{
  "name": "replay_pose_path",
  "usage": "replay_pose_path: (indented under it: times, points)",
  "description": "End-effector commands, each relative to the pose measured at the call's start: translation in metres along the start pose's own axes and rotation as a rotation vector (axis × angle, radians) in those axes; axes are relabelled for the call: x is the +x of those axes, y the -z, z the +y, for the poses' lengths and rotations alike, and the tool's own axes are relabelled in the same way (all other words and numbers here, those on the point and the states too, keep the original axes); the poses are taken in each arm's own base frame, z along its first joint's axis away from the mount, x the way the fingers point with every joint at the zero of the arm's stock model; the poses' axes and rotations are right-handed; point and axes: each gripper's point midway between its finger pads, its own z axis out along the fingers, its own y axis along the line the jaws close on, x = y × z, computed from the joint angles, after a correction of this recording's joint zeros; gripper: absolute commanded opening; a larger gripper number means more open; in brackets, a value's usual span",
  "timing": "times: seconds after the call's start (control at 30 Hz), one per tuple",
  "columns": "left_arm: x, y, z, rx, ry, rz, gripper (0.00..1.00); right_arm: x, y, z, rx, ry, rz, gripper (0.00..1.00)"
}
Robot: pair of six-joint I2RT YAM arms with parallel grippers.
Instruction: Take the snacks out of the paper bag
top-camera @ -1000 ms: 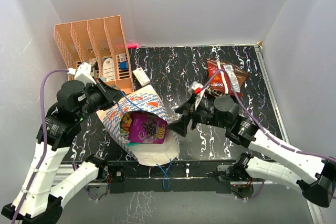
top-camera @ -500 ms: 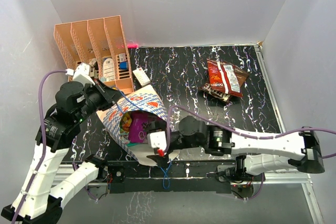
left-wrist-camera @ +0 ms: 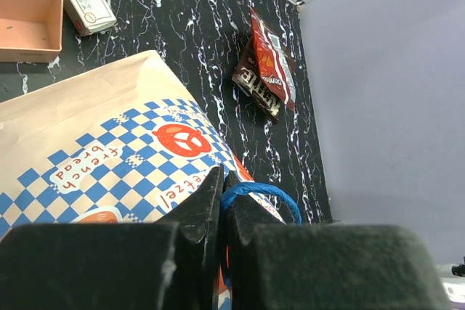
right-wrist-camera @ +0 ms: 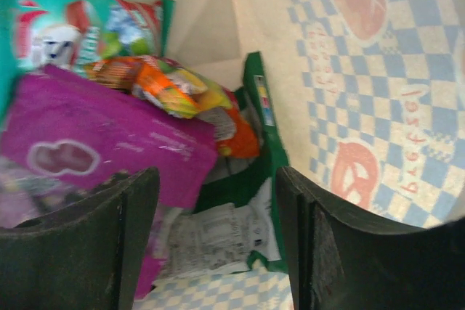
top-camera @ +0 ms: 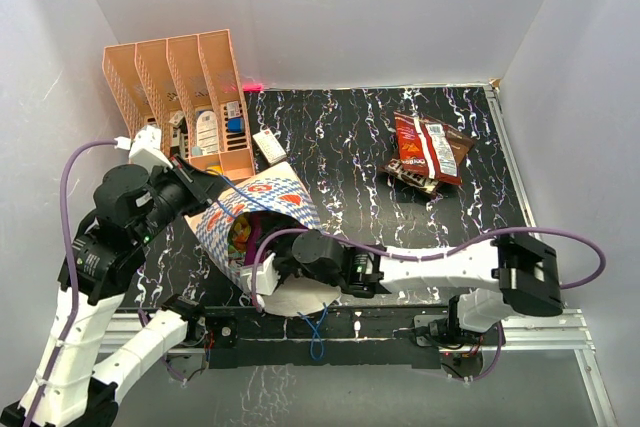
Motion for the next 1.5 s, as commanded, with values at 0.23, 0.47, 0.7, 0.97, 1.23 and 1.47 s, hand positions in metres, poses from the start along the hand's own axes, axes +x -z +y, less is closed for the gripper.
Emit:
replay_pose_path:
  times: [0.23,0.47,0.7,0.97,1.23,1.47]
  points:
    - [-0.013,0.017,-0.019,0.087,-0.044,-0.053,0.00,0.016,-0.006,-0.083,0.374,0.145,0.142,0.61]
    - [-0.011,0.019,-0.025,0.125,-0.053,-0.042,0.00,0.048,-0.014,-0.092,0.450,0.153,0.265,0.64]
    - [-0.006,0.021,-0.018,0.103,-0.057,-0.033,0.00,0.084,-0.020,-0.092,0.437,0.099,0.326,0.63]
    - [-0.008,0.020,-0.016,0.091,-0.055,-0.043,0.00,0.106,-0.029,-0.061,0.328,0.039,0.326,0.41]
    - [-0.005,0.016,-0.018,0.100,-0.057,-0.020,0.00,0.097,-0.037,-0.081,0.380,0.015,0.292,0.52]
    - [-0.004,0.017,-0.014,0.084,-0.056,-0.022,0.00,0.115,-0.045,-0.092,0.436,0.016,0.332,0.52]
